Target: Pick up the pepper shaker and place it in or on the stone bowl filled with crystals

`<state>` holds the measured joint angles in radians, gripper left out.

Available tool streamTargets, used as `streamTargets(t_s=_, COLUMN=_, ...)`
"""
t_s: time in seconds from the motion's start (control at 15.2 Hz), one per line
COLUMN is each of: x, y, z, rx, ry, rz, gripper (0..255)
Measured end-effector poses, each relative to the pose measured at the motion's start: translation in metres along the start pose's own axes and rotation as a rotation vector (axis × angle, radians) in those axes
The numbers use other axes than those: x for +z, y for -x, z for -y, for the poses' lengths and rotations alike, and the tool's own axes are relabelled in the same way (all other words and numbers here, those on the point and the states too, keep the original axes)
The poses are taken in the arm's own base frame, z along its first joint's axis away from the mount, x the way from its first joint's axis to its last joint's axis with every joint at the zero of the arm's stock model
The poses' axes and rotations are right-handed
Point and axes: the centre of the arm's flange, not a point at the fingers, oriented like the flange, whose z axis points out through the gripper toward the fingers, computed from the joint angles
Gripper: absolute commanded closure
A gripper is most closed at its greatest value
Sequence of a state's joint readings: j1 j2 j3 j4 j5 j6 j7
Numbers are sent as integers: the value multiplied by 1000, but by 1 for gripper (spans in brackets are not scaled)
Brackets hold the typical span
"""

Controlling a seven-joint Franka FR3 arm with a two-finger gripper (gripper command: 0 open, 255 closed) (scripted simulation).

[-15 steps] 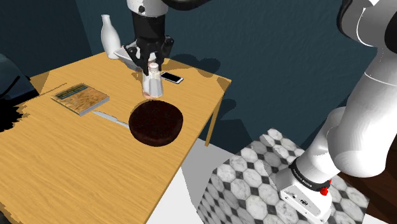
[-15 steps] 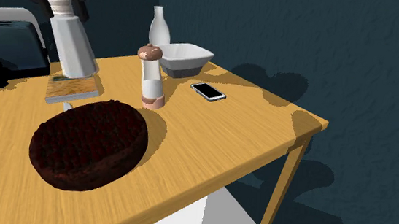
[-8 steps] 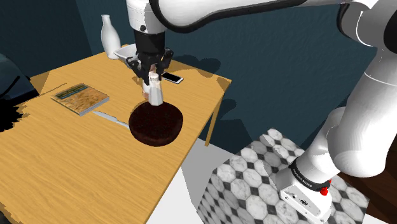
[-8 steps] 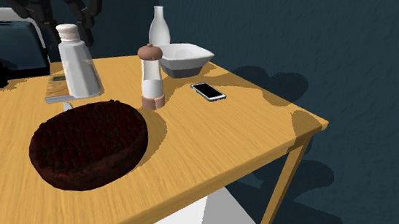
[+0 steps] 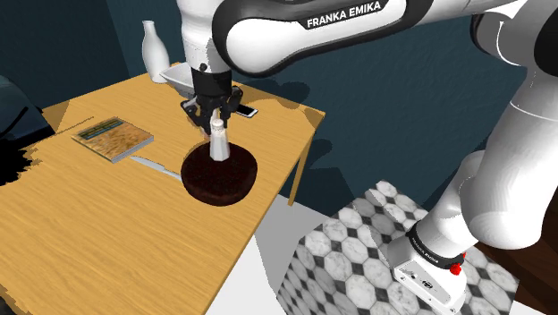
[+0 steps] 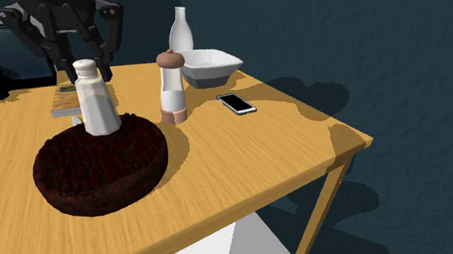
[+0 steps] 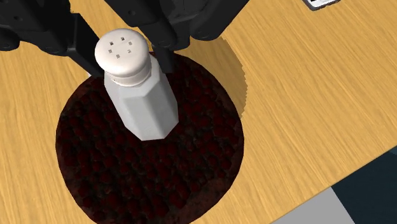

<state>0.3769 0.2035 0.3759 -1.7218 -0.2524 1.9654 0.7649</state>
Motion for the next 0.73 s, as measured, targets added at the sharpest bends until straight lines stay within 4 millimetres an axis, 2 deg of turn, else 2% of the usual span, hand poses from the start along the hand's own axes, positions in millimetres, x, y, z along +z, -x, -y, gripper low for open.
streamTargets(t_s=0.2, x=11, y=2, z=0, rx=0, ry=0, rz=0, gripper=255)
streamTargets(t_s=0.53, x=13, y=2, z=1, rx=0, ry=0, rz=0, gripper=255)
streamTargets(t_s=0.59, x=13, y=2, z=1, rx=0, ry=0, rz=0, gripper=0)
streamTargets(t_s=0.73, x=13, y=2, z=1, rx=0, ry=0, rz=0, gripper=0)
